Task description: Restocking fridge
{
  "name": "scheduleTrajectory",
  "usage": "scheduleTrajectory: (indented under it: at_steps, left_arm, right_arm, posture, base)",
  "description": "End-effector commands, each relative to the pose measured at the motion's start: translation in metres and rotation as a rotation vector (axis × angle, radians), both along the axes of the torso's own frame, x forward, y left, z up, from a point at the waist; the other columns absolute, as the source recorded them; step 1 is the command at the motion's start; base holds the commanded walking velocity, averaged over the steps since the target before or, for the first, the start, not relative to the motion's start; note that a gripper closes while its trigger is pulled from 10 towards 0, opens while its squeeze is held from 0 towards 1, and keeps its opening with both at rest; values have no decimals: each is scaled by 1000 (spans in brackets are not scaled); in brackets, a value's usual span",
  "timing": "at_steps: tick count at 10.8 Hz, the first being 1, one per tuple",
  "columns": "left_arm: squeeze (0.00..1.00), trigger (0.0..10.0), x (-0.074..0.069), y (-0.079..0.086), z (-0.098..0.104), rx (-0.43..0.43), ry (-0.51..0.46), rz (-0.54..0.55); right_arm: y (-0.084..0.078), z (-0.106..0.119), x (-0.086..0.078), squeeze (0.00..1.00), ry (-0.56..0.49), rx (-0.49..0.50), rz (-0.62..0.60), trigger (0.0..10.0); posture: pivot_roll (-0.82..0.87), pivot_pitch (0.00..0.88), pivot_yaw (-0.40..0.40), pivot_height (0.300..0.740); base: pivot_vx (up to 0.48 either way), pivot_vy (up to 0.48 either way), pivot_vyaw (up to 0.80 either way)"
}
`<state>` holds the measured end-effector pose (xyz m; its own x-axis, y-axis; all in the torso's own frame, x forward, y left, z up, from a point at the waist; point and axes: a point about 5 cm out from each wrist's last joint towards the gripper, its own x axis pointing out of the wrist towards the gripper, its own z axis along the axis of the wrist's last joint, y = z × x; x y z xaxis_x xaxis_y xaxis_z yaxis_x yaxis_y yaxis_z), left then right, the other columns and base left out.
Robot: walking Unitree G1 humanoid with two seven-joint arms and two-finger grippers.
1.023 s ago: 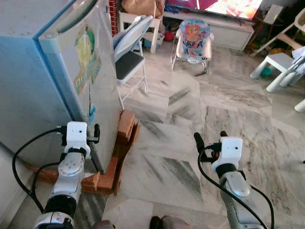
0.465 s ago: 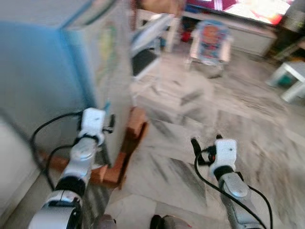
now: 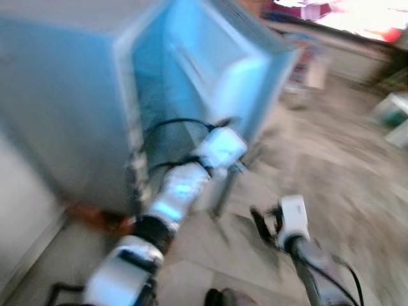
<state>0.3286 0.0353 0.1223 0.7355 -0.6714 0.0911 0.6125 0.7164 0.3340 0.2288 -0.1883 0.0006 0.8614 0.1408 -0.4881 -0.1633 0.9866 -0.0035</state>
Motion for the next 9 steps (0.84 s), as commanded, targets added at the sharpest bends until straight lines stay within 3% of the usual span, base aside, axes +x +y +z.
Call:
scheduleTrajectory:
  at_steps: [1, 4, 6, 7, 9]
  left_arm:
    - [0, 10000, 2, 22, -8, 7, 36, 72]
    - [0, 10000, -6, 86, -29, 14, 77, 268]
    - [0, 10000, -28, 114, -39, 3, 90, 381]
    - [0, 10000, -44, 118, -46, 5, 111, 408]
    - [0, 10000, -56, 113, -50, 18, 131, 386]
  right_arm:
    - [-2, 3, 2, 0, -4, 21, -3, 10000]
    - [4, 11, 6, 0, -63, 38, 30, 10000]
    - [3, 28, 12, 0, -183, 39, -29, 10000]
    - [9, 33, 15, 0, -223, 27, -12, 10000]
    - [14, 39, 18, 0, -270, -1, 18, 10000]
  posture:
    - [92, 65, -113, 740]
    - [100, 77, -104, 740]
    - [119, 94, -100, 740]
    - [142, 104, -100, 740]
    - [141, 108, -106, 740]
  base:
    - [0, 0, 0]
    - [0, 0, 0]
    - [0, -195, 0]
    - [0, -442, 0]
    - [0, -435, 0]
